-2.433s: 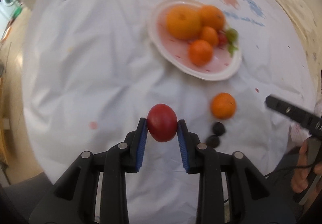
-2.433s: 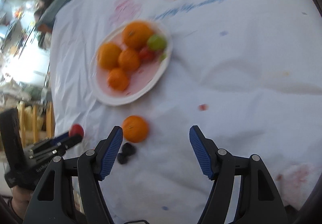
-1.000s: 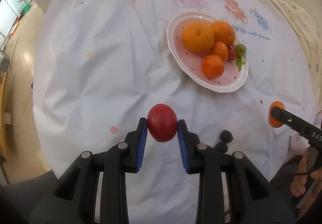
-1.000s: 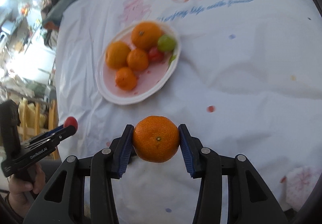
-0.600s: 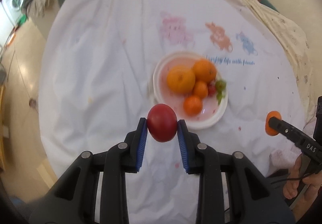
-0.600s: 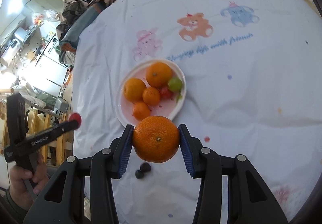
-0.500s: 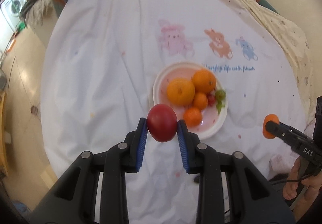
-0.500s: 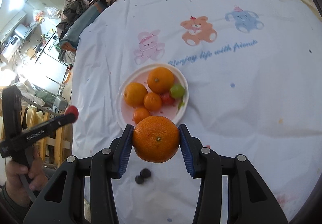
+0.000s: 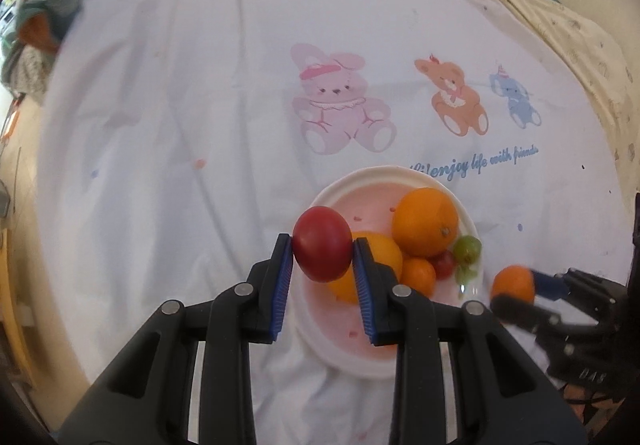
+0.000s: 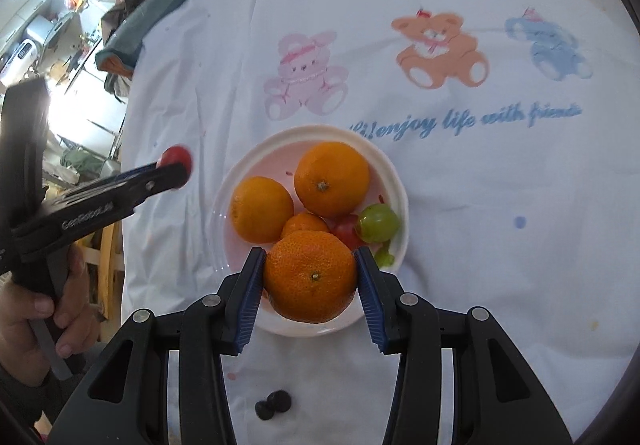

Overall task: Organize fruits
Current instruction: 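Carry the tomato and mandarin onto the plate and open both tools, then withdraw both open tools from the plate toward the two dark plums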

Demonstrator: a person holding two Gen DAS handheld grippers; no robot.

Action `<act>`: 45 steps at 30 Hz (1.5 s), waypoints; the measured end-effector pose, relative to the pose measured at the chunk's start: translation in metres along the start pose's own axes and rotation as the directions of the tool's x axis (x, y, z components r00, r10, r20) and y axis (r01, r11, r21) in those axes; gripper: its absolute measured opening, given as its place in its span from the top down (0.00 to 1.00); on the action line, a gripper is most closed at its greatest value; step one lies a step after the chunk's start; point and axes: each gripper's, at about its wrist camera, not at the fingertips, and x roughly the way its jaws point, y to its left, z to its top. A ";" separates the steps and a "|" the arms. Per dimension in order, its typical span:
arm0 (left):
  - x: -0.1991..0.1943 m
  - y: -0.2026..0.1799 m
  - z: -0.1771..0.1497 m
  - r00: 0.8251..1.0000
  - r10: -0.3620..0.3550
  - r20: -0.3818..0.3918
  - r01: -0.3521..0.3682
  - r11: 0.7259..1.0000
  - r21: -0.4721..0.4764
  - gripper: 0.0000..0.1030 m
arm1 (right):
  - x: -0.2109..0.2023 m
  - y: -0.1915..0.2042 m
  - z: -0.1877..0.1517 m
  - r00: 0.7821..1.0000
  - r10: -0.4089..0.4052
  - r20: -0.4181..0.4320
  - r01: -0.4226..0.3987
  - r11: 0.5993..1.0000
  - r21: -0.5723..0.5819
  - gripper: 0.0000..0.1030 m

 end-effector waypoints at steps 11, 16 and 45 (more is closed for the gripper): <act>0.054 -0.005 0.012 0.996 -0.083 -0.045 0.084 0.996 0.022 0.74 | 0.045 -0.017 -0.005 0.995 0.018 -0.098 -0.017 1.000 0.009 0.54; 0.058 -0.004 0.013 0.995 -0.086 -0.049 0.087 0.996 0.023 0.74 | 0.053 -0.022 -0.005 0.993 0.018 -0.119 -0.016 1.000 0.021 0.54; 0.018 0.006 0.011 0.996 -0.013 0.087 0.012 1.000 0.003 0.29 | 0.027 0.001 -0.005 0.999 -0.017 -0.032 0.015 0.998 -0.053 0.29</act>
